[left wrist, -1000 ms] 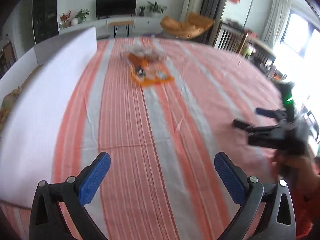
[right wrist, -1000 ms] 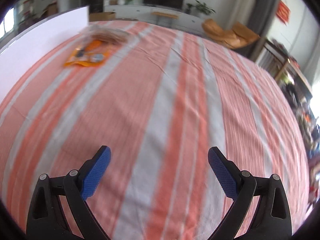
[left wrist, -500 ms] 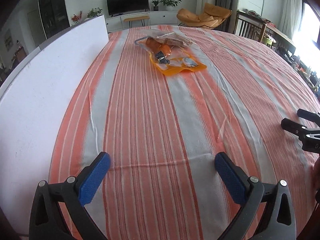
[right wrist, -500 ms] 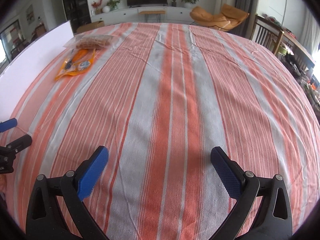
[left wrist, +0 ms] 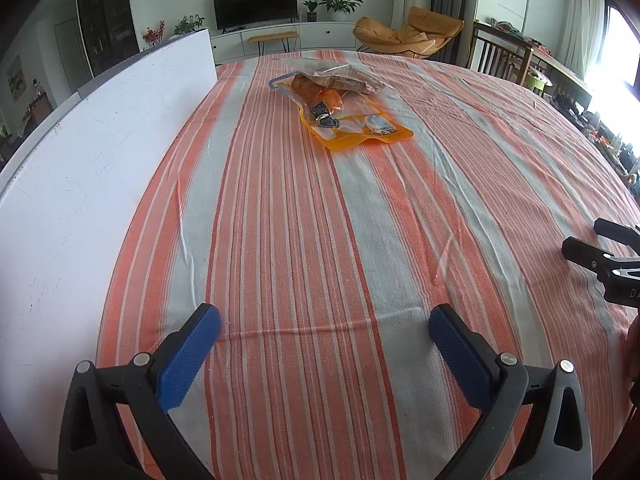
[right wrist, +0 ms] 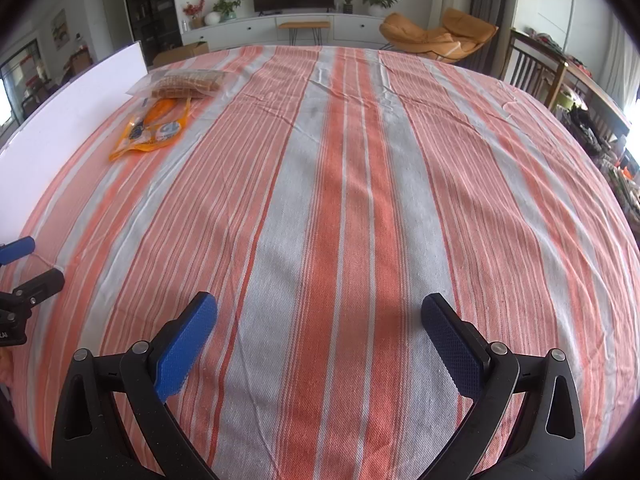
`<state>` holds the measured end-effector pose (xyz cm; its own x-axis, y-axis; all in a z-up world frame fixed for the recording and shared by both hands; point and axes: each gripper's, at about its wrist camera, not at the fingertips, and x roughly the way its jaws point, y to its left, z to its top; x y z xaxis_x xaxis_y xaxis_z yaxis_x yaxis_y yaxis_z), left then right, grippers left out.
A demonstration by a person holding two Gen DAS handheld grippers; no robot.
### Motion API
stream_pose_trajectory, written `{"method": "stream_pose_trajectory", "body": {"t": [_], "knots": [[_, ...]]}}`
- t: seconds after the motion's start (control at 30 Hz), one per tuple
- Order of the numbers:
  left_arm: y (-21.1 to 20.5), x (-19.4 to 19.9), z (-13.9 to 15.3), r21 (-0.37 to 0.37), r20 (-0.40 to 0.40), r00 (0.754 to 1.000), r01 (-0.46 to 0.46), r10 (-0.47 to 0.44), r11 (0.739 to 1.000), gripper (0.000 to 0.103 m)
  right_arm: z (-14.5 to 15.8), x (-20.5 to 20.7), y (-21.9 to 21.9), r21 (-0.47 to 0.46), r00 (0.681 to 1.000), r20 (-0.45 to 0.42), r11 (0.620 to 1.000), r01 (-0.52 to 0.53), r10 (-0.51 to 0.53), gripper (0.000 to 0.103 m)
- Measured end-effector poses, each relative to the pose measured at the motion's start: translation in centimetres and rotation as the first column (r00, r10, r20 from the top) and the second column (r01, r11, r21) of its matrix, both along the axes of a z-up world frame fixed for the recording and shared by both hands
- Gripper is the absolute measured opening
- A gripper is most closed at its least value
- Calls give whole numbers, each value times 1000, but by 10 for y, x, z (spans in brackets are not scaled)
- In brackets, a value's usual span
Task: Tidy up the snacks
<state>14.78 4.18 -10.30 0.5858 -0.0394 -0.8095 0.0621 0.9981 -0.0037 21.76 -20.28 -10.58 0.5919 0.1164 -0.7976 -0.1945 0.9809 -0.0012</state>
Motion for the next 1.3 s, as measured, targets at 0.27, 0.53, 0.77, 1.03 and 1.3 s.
{"method": "stream_pose_trajectory", "body": {"t": [0.27,0.53,0.77,1.03,1.3], "knots": [[-1,2,-2,17,1,1000,4,-4,1000,103,0,0,0,0,1000,0,1000,0,0,103],[20,-10,-4,2,-1,998,-65,65,998,103,0,0,0,0,1000,0,1000,0,0,103],[20,-9,-4,2,-1,998,-67,67,998,103,0,0,0,1,1000,-1,1000,1,-1,103],[20,-9,-4,0,0,998,-67,67,998,103,2,11,7,6,998,-45,999,-50,50,102],[20,-8,-4,-2,0,998,-67,67,998,103,49,99,82,193,981,-45,965,-177,189,101]]}}
